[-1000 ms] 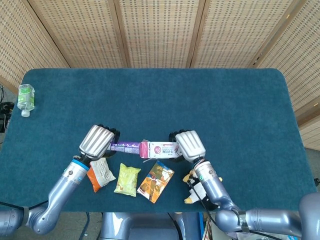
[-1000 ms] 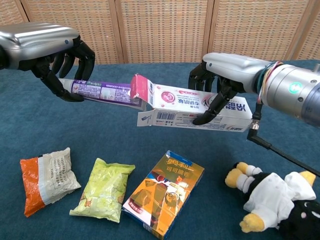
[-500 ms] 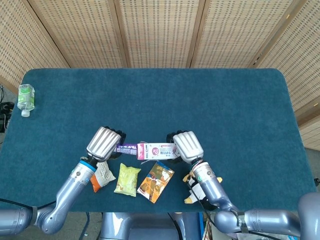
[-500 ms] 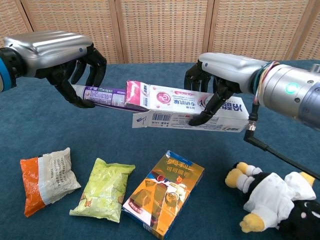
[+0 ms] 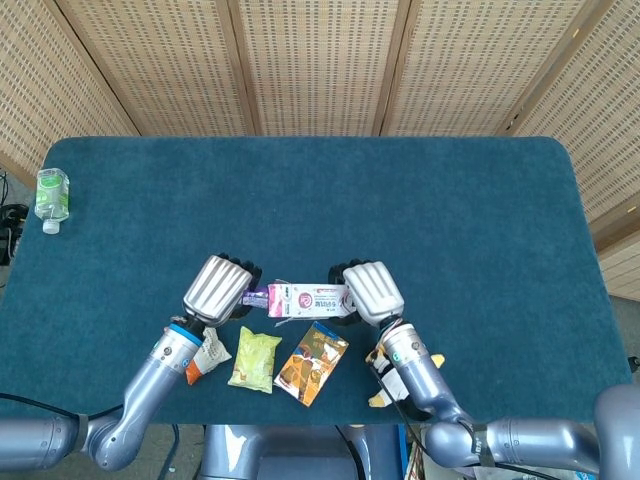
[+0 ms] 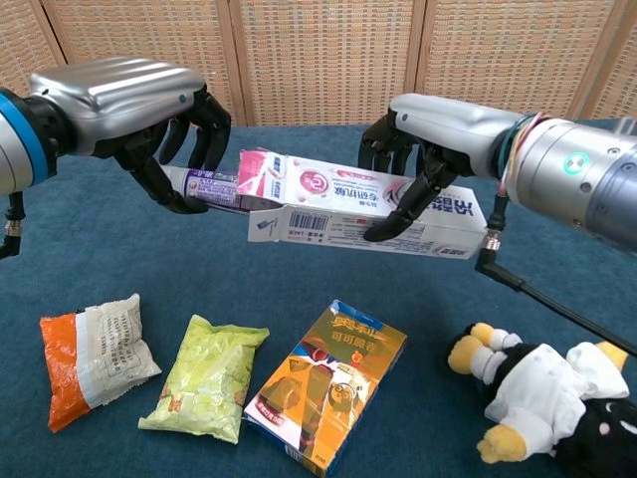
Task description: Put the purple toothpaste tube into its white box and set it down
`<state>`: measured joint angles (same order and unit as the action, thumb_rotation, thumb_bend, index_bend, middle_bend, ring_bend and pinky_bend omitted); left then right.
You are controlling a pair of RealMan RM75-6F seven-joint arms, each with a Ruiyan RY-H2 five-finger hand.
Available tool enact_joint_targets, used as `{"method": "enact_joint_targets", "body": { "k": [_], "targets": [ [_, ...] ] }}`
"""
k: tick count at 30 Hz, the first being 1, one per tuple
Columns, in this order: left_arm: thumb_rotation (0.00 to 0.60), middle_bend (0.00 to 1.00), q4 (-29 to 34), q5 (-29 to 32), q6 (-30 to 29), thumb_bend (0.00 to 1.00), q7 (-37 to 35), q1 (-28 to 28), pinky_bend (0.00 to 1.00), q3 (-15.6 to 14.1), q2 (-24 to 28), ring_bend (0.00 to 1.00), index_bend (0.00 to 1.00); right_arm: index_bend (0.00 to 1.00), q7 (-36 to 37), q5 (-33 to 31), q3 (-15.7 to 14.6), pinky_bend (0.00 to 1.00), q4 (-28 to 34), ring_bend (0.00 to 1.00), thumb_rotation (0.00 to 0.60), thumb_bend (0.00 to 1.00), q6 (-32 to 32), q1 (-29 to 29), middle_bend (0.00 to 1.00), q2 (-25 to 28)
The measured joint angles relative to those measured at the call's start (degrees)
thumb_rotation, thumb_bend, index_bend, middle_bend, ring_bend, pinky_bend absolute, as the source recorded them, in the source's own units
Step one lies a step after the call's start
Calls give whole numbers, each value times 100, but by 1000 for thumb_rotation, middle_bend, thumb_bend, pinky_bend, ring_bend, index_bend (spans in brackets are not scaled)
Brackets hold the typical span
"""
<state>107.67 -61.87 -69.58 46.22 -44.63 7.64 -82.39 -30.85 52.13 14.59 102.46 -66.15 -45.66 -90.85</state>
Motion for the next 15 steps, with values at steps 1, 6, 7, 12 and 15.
{"method": "enact_joint_targets", "body": {
  "k": [1,6,7,12,15],
  "targets": [
    [600,715,-11,-16,-18,242,37,-13,578,11,-22,614,809,596,25,-14,17,467,9,417,600,38,2,1,532,-3],
    [600,715,-78,-180,-118,242,348,-116,578,73,-112,614,809,596,252,-70,123,467,55,417,600,38,4,26,533,-14],
    [600,715,-86,-217,-137,242,432,-147,578,96,-131,614,809,596,321,-79,149,467,66,417,600,39,4,37,533,-13],
    [600,706,-111,-413,-232,242,898,-332,578,221,-208,613,809,596,741,-110,299,467,132,417,600,38,-2,116,534,8],
    [600,689,-130,-577,-274,242,1103,-427,578,264,-253,600,809,596,1002,-148,403,467,172,417,600,38,-16,175,534,18]
  ]
}}
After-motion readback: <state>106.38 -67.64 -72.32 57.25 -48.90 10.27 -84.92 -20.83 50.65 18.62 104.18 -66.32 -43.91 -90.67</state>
